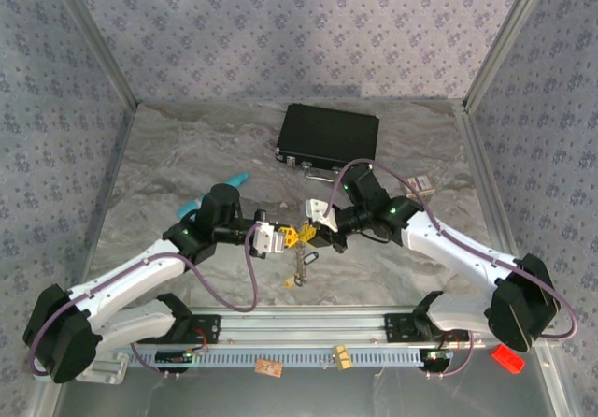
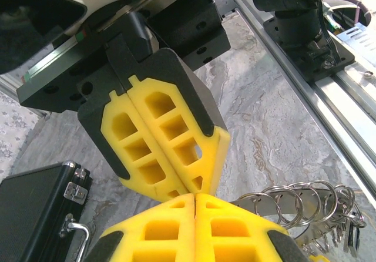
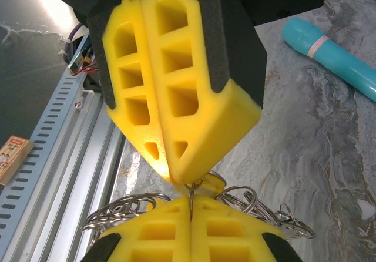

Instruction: Put the keys on the keyring

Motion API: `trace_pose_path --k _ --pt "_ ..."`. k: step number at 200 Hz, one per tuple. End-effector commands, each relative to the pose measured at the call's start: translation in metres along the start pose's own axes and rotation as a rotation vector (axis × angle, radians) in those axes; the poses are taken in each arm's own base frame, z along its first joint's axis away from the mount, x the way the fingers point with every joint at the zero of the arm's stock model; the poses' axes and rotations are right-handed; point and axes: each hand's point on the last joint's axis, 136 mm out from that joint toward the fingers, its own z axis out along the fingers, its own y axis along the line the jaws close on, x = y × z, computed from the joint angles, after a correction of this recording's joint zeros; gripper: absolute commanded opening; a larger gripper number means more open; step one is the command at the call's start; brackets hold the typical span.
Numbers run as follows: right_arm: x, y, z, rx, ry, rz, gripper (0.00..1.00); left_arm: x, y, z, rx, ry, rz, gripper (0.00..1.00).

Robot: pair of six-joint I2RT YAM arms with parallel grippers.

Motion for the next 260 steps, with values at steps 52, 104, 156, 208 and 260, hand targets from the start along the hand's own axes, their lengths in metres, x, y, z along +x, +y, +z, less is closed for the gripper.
trace_pose_path --k 52,104,156,208,260 --pt "-0.0224 -0.0131 -0.0129 0.039 -0.095 0.004 0.0 -0.0053 -0.0019 -0.0003 0.023 -0.001 0.034 0.0" --pt "-0.0243 -0.0115 -0.0125 0.024 -0.113 0.008 0.0 -0.0044 -0.0021 0.0005 0.023 0.005 0.041 0.0" --pt "-0.0264 -0.0141 -0.011 0.029 -0.129 0.014 0.0 -0.0026 -0.003 0.0009 0.022 0.017 0.041 0.0" --pt "-0.0264 -0.0104 -0.011 0.013 -0.132 0.015 0.0 -0.0004 -0.003 0.0009 0.019 0.028 0.042 0.0" --pt "-0.0235 -0.0106 -0.0082 0.016 -0.118 0.019 0.0 -0.0003 0.0008 0.0006 -0.002 0.032 0.052 0.0"
